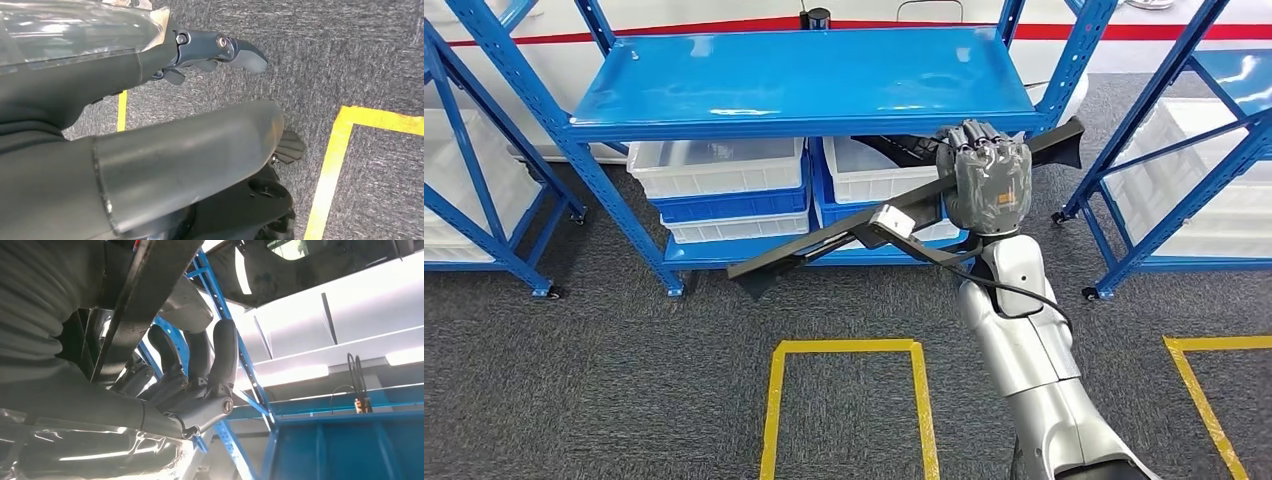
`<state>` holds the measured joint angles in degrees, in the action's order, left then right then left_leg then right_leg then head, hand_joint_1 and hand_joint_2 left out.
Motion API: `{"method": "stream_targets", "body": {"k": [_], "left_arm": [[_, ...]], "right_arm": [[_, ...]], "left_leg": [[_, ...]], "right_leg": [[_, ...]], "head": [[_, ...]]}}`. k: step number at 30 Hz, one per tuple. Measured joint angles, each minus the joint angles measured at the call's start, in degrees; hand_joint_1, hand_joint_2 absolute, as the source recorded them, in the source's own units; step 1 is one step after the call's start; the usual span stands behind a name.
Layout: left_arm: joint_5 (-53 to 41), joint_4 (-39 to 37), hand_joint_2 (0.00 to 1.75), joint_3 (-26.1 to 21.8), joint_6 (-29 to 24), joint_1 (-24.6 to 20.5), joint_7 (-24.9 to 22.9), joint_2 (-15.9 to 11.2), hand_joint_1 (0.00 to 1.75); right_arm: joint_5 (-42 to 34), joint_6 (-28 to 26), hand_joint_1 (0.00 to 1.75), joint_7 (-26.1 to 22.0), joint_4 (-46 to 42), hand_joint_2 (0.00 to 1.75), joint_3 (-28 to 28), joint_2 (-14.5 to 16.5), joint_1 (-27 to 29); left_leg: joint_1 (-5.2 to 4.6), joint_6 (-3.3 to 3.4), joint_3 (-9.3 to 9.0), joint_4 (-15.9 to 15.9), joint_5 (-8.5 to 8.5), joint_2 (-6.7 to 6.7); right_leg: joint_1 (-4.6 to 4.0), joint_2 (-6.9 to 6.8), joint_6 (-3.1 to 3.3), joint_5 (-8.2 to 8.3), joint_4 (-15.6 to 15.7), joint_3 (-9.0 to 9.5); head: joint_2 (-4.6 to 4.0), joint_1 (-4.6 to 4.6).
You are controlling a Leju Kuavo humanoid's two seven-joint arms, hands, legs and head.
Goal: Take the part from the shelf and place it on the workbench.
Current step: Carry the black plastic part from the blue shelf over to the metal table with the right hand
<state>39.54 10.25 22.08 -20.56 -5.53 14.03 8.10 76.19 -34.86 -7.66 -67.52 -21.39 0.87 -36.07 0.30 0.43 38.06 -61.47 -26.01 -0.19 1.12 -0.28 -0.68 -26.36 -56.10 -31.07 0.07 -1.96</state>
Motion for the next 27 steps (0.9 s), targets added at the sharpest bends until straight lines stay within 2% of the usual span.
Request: {"method": "stream_targets", "body": {"k": [2, 3, 4, 5, 7, 8, 9, 10, 12, 14, 15, 17, 18, 19, 20, 21, 22, 23, 24, 25, 27], "left_arm": [[0.27, 0.0, 0.0, -0.07, -0.18, 0.01, 0.08, 0.01, 0.0], [0.41, 0.0, 0.0, -0.13, -0.28, 0.04, 0.11, 0.0, 0.0], [0.53, 0.0, 0.0, -0.22, -0.36, 0.06, 0.13, -0.01, 0.0], [0.61, 0.0, 0.0, -0.32, -0.4, 0.08, 0.15, -0.01, 0.0], [0.7, 0.0, 0.0, -0.49, -0.4, 0.05, 0.22, -0.02, 0.0], [0.73, 0.0, 0.0, -0.55, -0.41, 0.02, 0.26, -0.03, 0.0], [0.77, 0.0, 0.0, -0.63, -0.43, -0.01, 0.3, -0.04, 0.0], [0.82, 0.0, 0.0, -0.73, -0.45, -0.03, 0.32, -0.04, 0.0], [1.02, 0.0, 0.0, -0.97, -0.51, -0.01, 0.33, -0.02, 0.0], [1.16, 0.0, 0.0, -1.16, -0.55, -0.02, 0.35, 0.01, 0.0], [1.18, 0.0, 0.0, -1.23, -0.55, -0.05, 0.37, 0.03, 0.0], [1.18, 0.0, 0.0, -1.31, -0.54, -0.08, 0.4, 0.06, 0.0], [1.18, 0.0, 0.0, -1.33, -0.54, -0.07, 0.41, 0.07, 0.0], [1.18, 0.0, 0.0, -1.34, -0.54, -0.06, 0.42, 0.08, 0.0], [1.18, 0.0, 0.0, -1.35, -0.54, -0.05, 0.42, 0.08, 0.0], [1.18, 0.0, 0.0, -1.36, -0.54, -0.05, 0.42, 0.09, 0.0], [1.18, 0.0, 0.0, -1.36, -0.54, -0.06, 0.42, 0.11, 0.0], [1.18, 0.0, 0.0, -1.37, -0.54, -0.06, 0.48, 0.12, 0.0], [1.18, 0.0, 0.0, -1.37, -0.5, -0.05, 0.72, 0.13, 0.0], [1.18, 0.0, 0.0, -1.38, -0.41, 0.01, 1.12, 0.13, 0.0], [1.18, 0.0, 0.0, -1.4, -0.15, 0.31, 2.16, 0.11, 0.0]], "right_arm": [[-0.09, -0.09, 1.75, -0.07, 0.45, 1.75, 0.14, -0.01, 0.02], [-0.13, -0.12, 1.75, -0.11, 0.7, 1.75, 0.26, -0.07, 0.11], [-0.17, -0.16, 1.75, -0.15, 0.94, 1.75, 0.41, -0.16, 0.23], [-0.23, -0.2, 1.75, -0.19, 1.16, 1.75, 0.58, -0.26, 0.35], [-0.39, -0.28, 1.75, -0.26, 1.44, 1.75, 0.99, -0.46, 0.47], [-0.46, -0.32, 1.75, -0.29, 1.5, 1.75, 1.2, -0.57, 0.44], [-0.56, -0.36, 1.75, -0.33, 1.52, 1.75, 1.39, -0.67, 0.42], [-0.66, -0.39, 1.75, -0.39, 1.55, 1.75, 1.53, -0.77, 0.42], [-0.87, -0.42, 1.75, -0.52, 1.6, 1.75, 1.71, -0.92, 0.52], [-1.04, -0.42, 1.75, -0.64, 1.68, 1.75, 1.93, -1.16, 0.64], [-1.11, -0.42, 1.75, -0.67, 1.74, 1.75, 2.08, -1.31, 0.68], [-1.16, -0.42, 1.75, -0.73, 1.91, 1.75, 2.34, -1.54, 0.9], [-1.15, -0.42, 1.75, -0.75, 1.98, 1.75, 2.43, -1.63, 1.11], [-1.15, -0.42, 1.75, -0.76, 2.06, 1.75, 2.48, -1.69, 1.36], [-1.14, -0.42, 1.75, -0.77, 2.13, 1.75, 2.54, -1.75, 1.55], [-1.14, -0.42, 1.75, -0.78, 2.18, 1.75, 2.59, -1.79, 1.66], [-1.14, -0.42, 1.75, -0.78, 2.21, 1.75, 2.62, -1.81, 1.64], [-1.15, -0.42, 1.75, -0.81, 2.23, 1.75, 2.65, -1.82, 1.58], [-1.24, -0.42, 1.75, -0.92, 2.23, 1.75, 2.66, -1.79, 1.53], [-1.34, -0.42, 1.75, -1.08, 2.26, 1.75, 2.65, -1.76, 1.51], [-1.58, -0.42, 1.75, -1.48, 2.34, 1.75, 2.64, -1.7, 1.59]], "left_leg": [[0.22, -0.61, 2.85, -7.78, -4.36, 0.02], [0.32, -0.81, 3.87, -10.91, -5.63, 0.03], [0.37, -0.9, 3.96, -12.08, -5.84, 0.03], [0.41, -0.88, 2.92, -10.94, -5.02, 0.04], [0.42, -0.51, -1.74, -3.6, -2.1, 0.01], [0.33, -0.23, -3.87, 0.05, -1.06, -0.02], [0.19, 0.08, -5.23, 2.53, -0.5, -0.05], [0.03, 0.37, -5.67, 3.59, -0.46, -0.09], [-0.18, 1.07, -5.35, 3.82, 0.0, -0.05], [-0.06, 2.07, -5.05, 4.33, 0.8, 0.13], [0.04, 2.57, -4.8, 4.57, 1.24, 0.22], [0.03, 3.05, -3.94, 4.6, 1.92, 0.3], [0.01, 3.09, -3.46, 4.58, 2.26, 0.31], [0.0, 3.06, -2.98, 4.56, 2.63, 0.3], [-0.01, 2.96, -2.55, 4.52, 2.98, 0.28], [0.0, 2.8, -2.19, 4.47, 3.29, 0.24], [0.0, 2.6, -1.9, 4.37, 3.56, 0.21], [-0.13, 2.33, -1.62, 4.22, 3.79, 0.2], [-0.23, 2.02, -1.4, 4.1, 4.01, 0.22], [-0.3, 1.67, -1.21, 4.01, 4.27, 0.25], [-0.22, 0.91, -0.95, 4.08, 4.9, 0.28]], "right_leg": [[-0.12, -0.09, 0.35, 0.39, -0.1, -0.54], [-0.16, -0.12, 0.43, 0.58, -0.17, -0.84], [-0.19, -0.13, 0.39, 0.73, -0.28, -1.13], [-0.19, -0.12, 0.31, 0.84, -0.41, -1.36], [-0.2, -0.05, 0.12, 1.0, -0.67, -1.67], [-0.33, -0.03, -0.05, 1.1, -0.82, -1.84], [-0.45, -0.02, -0.3, 1.25, -0.92, -2.05], [-0.53, -0.02, -0.6, 1.44, -0.97, -2.27], [-0.57, -0.01, -1.33, 1.85, -0.92, -2.62], [-0.49, 0.08, -1.6, 0.74, -2.34, -3.57], [-0.48, 0.12, -1.5, -0.77, -4.69, -4.66], [-0.37, 0.17, -1.21, -4.82, -12.53, -7.82], [-0.34, 0.17, -1.32, -6.31, -16.14, -9.11], [-0.3, 0.17, -1.6, -7.05, -18.02, -9.5], [-0.24, 0.16, -2.02, -6.85, -17.38, -8.61], [-0.16, 0.16, -2.48, -5.89, -14.28, -6.49], [-0.08, 0.15, -2.85, -4.63, -9.66, -3.58], [-0.1, 0.16, -2.93, -3.55, -5.38, -0.97], [-0.13, 0.2, -2.75, -2.78, -2.37, 0.73], [-0.24, 0.24, -2.38, -2.36, -0.86, 1.5], [-0.45, 0.31, -1.43, -1.82, -0.75, 1.14]], "head": [[0.0, -0.4], [0.0, -0.44], [0.0, -0.45], [0.0, -0.46], [0.0, -0.48], [0.0, -0.45], [0.0, -0.44], [0.0, -0.39], [0.0, -0.39], [0.0, -0.3], [0.0, -0.17], [0.0, 0.11], [0.0, 0.19], [0.0, 0.21], [0.0, 0.26], [0.0, 0.3], [0.0, 0.36], [0.0, 0.38], [0.0, 0.35], [0.0, 0.3], [0.0, 0.22]]}}
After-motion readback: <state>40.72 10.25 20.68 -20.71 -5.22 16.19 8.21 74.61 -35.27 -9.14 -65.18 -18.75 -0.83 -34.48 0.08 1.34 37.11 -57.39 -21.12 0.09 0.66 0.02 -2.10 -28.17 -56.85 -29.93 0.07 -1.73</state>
